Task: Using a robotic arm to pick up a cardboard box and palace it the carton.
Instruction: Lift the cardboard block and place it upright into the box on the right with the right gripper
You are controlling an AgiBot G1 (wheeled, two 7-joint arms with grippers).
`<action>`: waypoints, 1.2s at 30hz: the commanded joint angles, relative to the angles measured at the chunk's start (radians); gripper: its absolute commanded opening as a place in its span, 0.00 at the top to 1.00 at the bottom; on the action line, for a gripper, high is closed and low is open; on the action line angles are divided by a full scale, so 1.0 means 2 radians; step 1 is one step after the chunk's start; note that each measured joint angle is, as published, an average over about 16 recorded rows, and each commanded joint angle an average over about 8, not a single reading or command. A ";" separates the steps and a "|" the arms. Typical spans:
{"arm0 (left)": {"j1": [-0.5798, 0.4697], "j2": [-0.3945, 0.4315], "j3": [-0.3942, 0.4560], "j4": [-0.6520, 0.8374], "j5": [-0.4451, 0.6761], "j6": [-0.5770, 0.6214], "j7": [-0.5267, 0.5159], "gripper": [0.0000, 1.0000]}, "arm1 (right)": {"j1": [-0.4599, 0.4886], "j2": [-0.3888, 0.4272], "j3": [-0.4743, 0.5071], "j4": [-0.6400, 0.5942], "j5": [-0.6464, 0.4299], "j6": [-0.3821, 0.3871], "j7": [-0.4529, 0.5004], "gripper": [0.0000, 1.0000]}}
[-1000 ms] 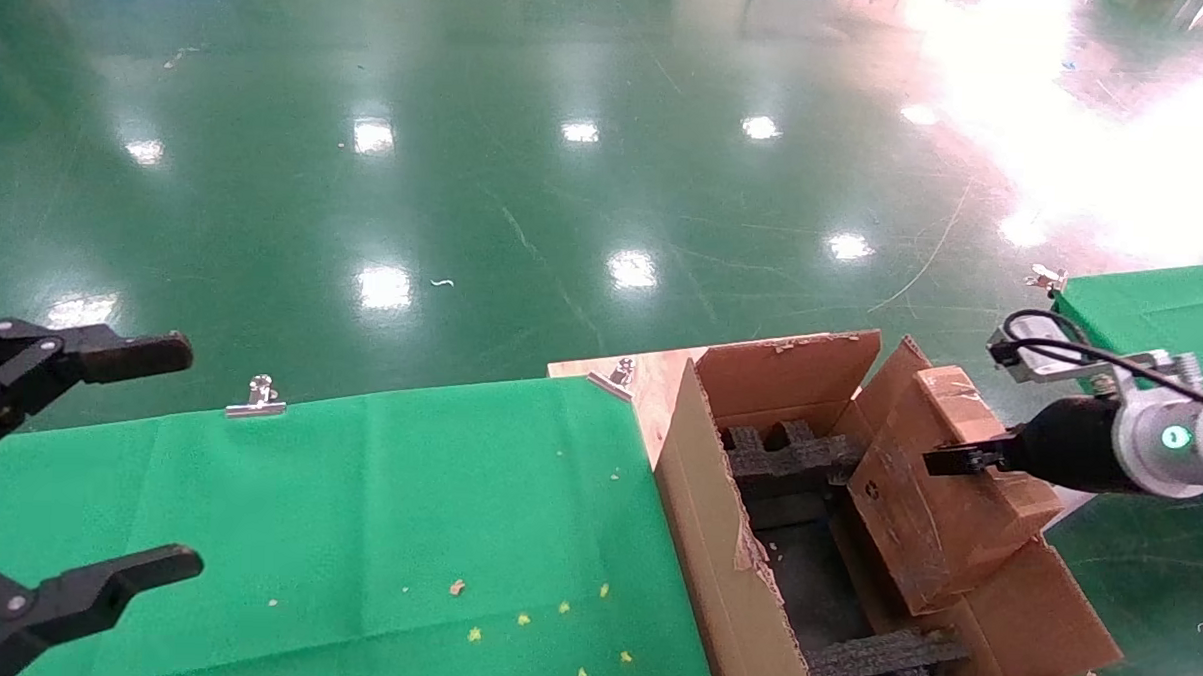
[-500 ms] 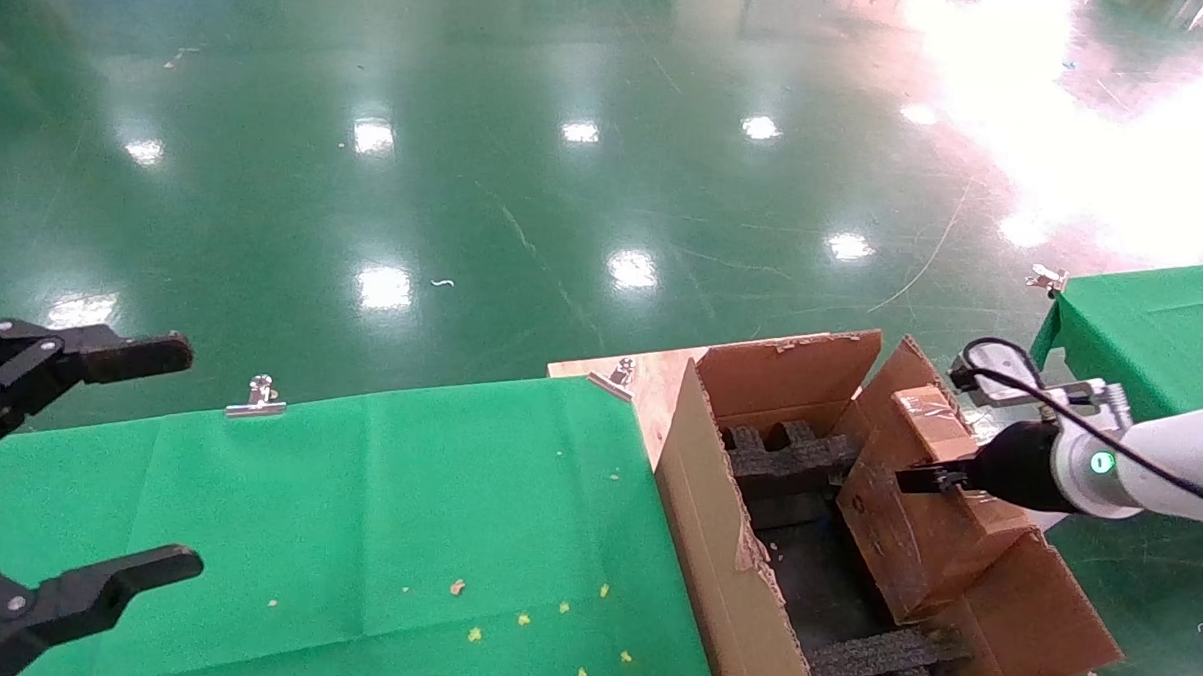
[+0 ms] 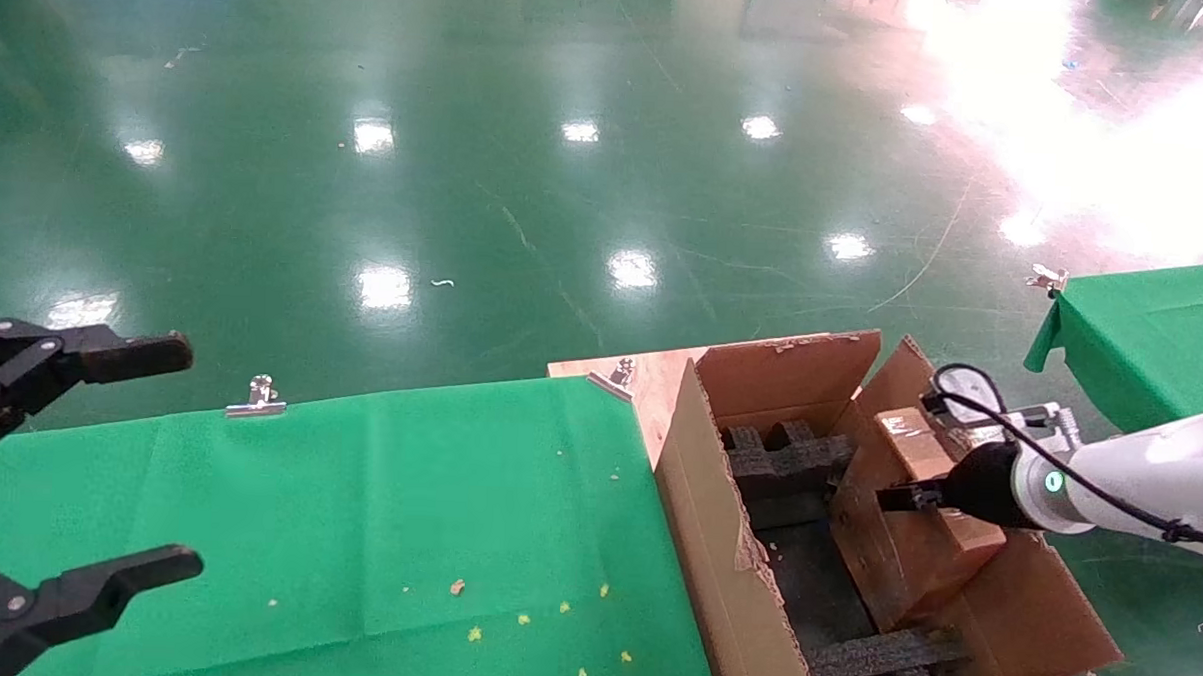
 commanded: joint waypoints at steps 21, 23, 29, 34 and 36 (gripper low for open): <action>0.000 0.000 0.000 0.000 0.000 0.000 0.000 0.00 | -0.106 -0.071 0.019 -0.137 0.160 0.030 -0.155 1.00; 0.000 0.000 0.000 0.000 0.000 0.000 0.000 0.00 | -0.114 -0.074 0.024 -0.148 0.176 0.028 -0.176 1.00; 0.000 0.000 0.000 0.000 0.000 0.000 0.000 0.00 | -0.130 -0.078 0.043 -0.173 0.219 0.016 -0.234 1.00; 0.000 0.000 0.000 0.000 0.000 0.000 0.000 0.00 | -0.140 -0.079 0.059 -0.192 0.250 0.003 -0.276 1.00; 0.000 0.000 0.000 0.000 0.000 0.000 0.000 0.00 | -0.144 -0.079 0.065 -0.200 0.261 -0.002 -0.291 1.00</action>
